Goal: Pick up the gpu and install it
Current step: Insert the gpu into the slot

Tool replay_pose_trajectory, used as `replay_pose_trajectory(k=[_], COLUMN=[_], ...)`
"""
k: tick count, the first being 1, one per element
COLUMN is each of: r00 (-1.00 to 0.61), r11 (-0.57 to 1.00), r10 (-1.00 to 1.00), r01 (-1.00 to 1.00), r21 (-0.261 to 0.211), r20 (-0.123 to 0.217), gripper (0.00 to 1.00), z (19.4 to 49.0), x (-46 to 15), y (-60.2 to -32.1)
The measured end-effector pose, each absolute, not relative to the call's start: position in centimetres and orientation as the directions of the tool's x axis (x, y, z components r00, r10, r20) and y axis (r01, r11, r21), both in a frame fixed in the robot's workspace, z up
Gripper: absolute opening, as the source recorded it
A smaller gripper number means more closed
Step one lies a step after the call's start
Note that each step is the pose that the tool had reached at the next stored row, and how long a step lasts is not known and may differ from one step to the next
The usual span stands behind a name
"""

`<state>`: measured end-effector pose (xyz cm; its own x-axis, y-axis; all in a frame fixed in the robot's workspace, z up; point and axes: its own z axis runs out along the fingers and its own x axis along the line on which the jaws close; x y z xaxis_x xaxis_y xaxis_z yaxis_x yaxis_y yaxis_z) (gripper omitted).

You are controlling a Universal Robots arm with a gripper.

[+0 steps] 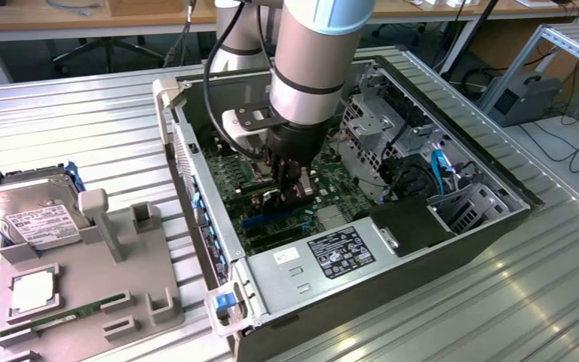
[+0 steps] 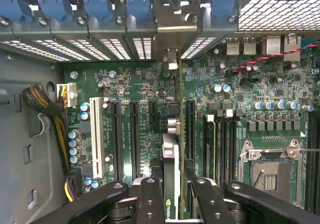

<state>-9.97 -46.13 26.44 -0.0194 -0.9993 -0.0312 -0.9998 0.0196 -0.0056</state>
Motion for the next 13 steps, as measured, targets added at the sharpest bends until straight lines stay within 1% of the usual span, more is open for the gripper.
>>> replay_pose_trajectory(k=[13], r00=[-0.020], r11=[0.020], r10=[-0.999], r01=[-1.000], r21=[-0.006], r20=[-0.033], gripper=[0.27], z=[26.18], x=[-10.13], y=[-46.13])
